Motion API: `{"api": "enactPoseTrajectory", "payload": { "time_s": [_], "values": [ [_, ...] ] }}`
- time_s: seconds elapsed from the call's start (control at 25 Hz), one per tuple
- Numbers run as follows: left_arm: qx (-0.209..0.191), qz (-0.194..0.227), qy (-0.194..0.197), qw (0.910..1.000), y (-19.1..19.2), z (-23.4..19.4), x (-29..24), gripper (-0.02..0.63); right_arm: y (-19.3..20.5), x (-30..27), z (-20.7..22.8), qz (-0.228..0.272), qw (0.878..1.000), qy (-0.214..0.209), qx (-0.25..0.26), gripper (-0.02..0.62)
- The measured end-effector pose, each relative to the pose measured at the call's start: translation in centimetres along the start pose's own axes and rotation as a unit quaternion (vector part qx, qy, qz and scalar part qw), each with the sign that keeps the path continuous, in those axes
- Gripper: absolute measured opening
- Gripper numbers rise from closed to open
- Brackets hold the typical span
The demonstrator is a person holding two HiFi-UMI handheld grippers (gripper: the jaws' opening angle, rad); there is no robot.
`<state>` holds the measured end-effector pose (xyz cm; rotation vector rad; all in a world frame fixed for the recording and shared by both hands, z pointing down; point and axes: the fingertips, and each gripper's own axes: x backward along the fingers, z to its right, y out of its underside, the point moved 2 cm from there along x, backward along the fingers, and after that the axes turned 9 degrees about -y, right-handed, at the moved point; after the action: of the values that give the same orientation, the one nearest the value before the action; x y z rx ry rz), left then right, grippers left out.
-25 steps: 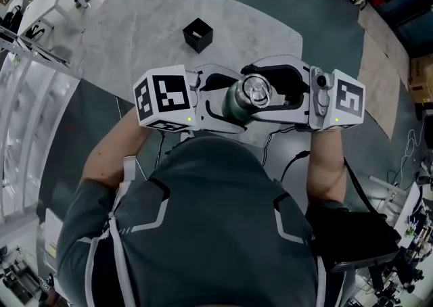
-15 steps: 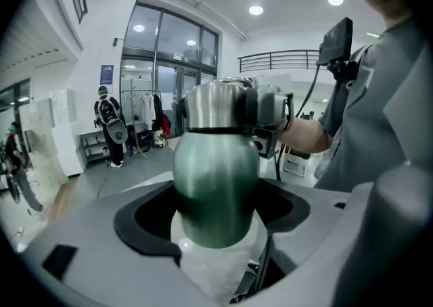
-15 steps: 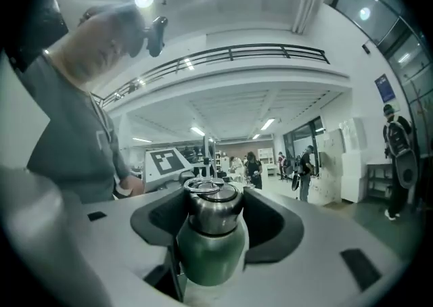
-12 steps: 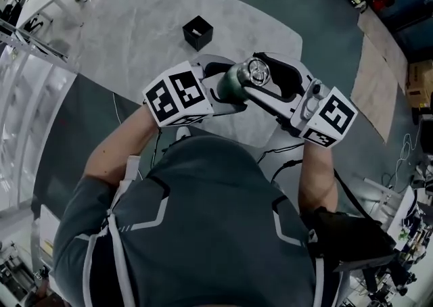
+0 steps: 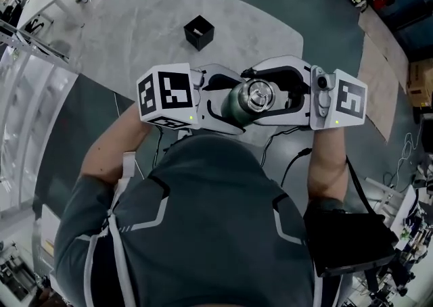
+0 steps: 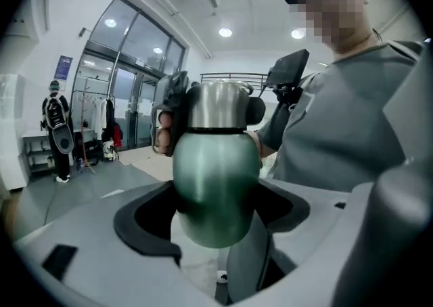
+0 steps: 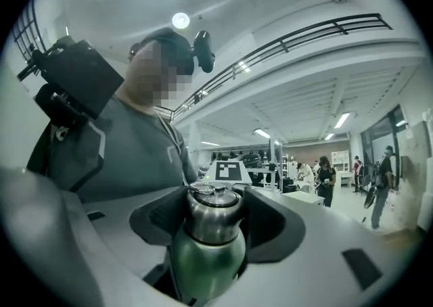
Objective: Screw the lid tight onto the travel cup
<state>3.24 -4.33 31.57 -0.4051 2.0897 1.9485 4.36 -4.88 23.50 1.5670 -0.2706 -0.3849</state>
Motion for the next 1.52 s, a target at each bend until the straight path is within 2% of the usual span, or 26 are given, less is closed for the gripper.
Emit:
{"api": "enactPoseTrajectory", "payload": {
  "time_s": [0.12, 0.28, 0.36, 0.48, 0.6, 0.68, 0.84, 1.08, 1.28, 1.52],
  "values": [
    [0.01, -0.006, -0.037, 0.9992, 0.5, -1.1, 0.3, 0.368, -0.5, -0.5, 1.4, 0.038, 0.999, 0.035, 0.004, 0.278],
    [0.025, -0.038, -0.108, 0.9931, 2.9, -3.4, 0.5, 0.368, 1.8, -0.2, 3.6, 0.015, 0.991, 0.135, 0.005, 0.278],
    [0.021, -0.044, -0.12, 0.9916, 4.0, -3.9, 0.5, 0.368, 2.9, -0.4, 4.0, -0.002, 0.988, 0.156, 0.007, 0.278],
    [0.028, -0.033, -0.118, 0.9921, 5.0, -4.1, 0.3, 0.368, 3.6, -0.5, 3.9, -0.018, 0.987, 0.158, 0.006, 0.292],
    [0.037, -0.012, -0.128, 0.9909, 5.5, -5.1, 0.1, 0.368, 3.4, 0.9, 4.0, 0.005, 0.984, 0.177, -0.01, 0.299],
    [0.036, 0.008, -0.146, 0.9885, 5.8, -6.1, 0.1, 0.368, 3.4, 2.6, 4.4, 0.031, 0.976, 0.214, -0.023, 0.299],
    [0.04, 0.034, -0.196, 0.9791, 7.4, -8.1, 0.6, 0.368, 4.7, 5.7, 5.5, 0.053, 0.947, 0.311, -0.055, 0.299],
    [0.056, 0.035, -0.257, 0.9641, 11.2, -11.0, 0.1, 0.368, 9.3, 8.6, 6.4, -0.008, 0.901, 0.427, -0.075, 0.288],
    [0.086, 0.034, -0.299, 0.9496, 14.5, -14.0, -0.9, 0.368, 12.7, 11.8, 7.2, 0.006, 0.859, 0.504, -0.087, 0.155],
    [0.093, 0.033, -0.334, 0.9372, 16.7, -15.3, -1.3, 0.368, 15.7, 13.6, 7.0, 0.001, 0.813, 0.573, -0.103, 0.092]
  ]
}}
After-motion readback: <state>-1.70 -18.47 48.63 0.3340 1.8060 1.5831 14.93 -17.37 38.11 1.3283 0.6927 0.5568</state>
